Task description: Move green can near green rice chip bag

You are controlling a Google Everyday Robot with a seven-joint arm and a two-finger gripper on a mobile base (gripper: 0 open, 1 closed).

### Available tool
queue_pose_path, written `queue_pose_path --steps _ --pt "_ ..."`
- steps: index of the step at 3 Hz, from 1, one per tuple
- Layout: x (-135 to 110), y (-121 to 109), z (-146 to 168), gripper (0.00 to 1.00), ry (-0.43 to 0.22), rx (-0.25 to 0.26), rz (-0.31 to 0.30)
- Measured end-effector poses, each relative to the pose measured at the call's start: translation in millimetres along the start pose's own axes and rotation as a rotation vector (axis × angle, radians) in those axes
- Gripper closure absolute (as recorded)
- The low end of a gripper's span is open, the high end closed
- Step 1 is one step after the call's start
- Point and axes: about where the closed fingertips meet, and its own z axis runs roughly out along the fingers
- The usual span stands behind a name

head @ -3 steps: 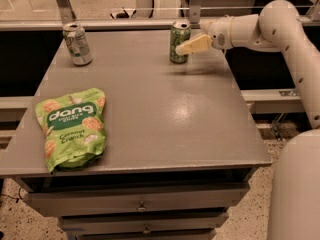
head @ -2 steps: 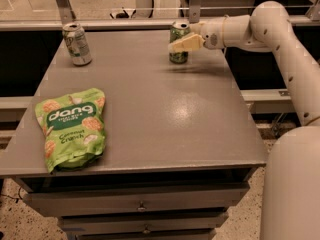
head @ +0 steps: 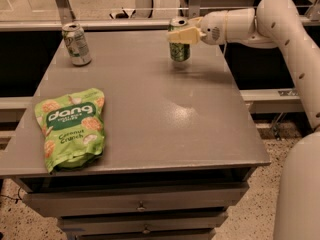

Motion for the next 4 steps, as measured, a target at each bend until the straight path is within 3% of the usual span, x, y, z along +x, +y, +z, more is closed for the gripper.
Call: queue_pose_path --steps 1,2,3,4 --pt "-27 52 -19 0.88 -0.060 -0.091 0.005" --pt "-51 105 -35 1.00 -0.147 -0.163 0.006" --pt "-53 175 -26 1.00 -0.189 -0.258 -0.013" --pt "-33 233 -1 1.00 -0.156 -0.336 -0.048"
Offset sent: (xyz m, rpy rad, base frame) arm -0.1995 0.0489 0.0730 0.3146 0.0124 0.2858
